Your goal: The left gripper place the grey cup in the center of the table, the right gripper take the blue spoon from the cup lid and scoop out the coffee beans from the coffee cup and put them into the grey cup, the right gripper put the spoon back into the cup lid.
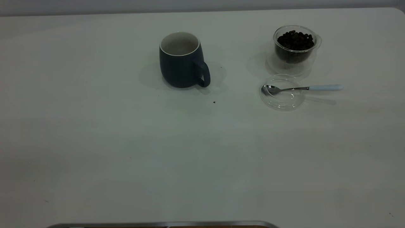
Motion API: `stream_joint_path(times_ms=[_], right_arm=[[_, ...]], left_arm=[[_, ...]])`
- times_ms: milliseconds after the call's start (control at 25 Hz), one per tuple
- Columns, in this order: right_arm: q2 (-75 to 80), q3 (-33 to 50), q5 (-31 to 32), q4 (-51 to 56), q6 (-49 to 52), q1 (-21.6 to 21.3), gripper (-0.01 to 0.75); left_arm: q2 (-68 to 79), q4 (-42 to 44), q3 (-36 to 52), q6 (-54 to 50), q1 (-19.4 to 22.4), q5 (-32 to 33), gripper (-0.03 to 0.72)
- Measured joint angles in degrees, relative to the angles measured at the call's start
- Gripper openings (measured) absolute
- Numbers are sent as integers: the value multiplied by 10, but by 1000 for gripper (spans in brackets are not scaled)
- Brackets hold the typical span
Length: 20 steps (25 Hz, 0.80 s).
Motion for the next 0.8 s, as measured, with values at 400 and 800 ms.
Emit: stream_joint_path(times_ms=[400, 800], right_arm=[[-6, 0, 0, 0, 0, 0, 584], [-6, 0, 0, 0, 0, 0, 584]], left_arm=[[0, 0, 0, 0, 0, 0, 499], [0, 0, 0, 0, 0, 0, 499]])
